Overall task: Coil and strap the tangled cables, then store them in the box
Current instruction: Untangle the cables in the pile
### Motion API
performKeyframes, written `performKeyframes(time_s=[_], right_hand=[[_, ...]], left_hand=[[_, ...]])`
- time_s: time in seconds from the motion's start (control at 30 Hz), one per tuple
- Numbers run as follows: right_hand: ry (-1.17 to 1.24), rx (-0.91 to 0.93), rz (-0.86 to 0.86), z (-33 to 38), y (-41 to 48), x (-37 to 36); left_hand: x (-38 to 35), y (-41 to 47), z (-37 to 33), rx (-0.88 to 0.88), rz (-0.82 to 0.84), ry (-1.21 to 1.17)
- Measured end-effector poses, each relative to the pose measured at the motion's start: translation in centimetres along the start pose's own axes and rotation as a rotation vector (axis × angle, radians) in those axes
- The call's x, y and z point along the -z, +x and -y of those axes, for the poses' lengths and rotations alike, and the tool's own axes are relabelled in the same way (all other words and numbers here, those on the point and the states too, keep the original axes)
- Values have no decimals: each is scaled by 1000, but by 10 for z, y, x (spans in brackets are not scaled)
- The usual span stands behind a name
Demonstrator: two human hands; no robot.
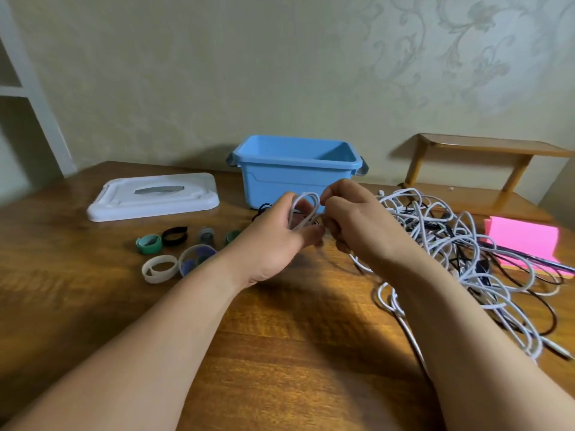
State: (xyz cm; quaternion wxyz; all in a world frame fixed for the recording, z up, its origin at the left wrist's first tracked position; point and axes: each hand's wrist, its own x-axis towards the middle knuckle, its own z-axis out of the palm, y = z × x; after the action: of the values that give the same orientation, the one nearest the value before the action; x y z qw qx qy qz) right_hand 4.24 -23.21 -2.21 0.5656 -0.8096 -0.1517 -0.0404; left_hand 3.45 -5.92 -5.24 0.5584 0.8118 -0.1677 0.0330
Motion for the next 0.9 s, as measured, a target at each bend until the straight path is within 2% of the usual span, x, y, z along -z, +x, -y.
performKeyframes(time_s=[0.17,0.27,0.33,0.43,0.53,0.6,0.67,0.73,0.83,0.9], right_hand=[[-26,69,58,4,-3,0],[-114,164,21,2,-3,0],[-252,226,-41,-1,-1,0],[-440,267,-52,-4,0,-4],[-828,316,-48,-6,-4,-5],[-921,323,-66,-8,-5,-7],[-791,308,-69,-10,-4,-13],[-672,304,-79,-12,-4,-22],[-633,358,-28,-13,-6,-30],[-628,396,16,-11,-9,-29]], left_hand=[[0,-5,0,-35,4,232],[5,-4,0,-75,-63,235],[4,-3,-3,-61,-147,78],[11,5,0,21,-390,-245],[29,10,5,151,-575,-581],[31,10,9,207,-561,-665],[21,10,9,221,-467,-664],[8,11,6,186,-411,-597],[-1,11,6,73,-338,-487],[3,9,7,88,-340,-448]])
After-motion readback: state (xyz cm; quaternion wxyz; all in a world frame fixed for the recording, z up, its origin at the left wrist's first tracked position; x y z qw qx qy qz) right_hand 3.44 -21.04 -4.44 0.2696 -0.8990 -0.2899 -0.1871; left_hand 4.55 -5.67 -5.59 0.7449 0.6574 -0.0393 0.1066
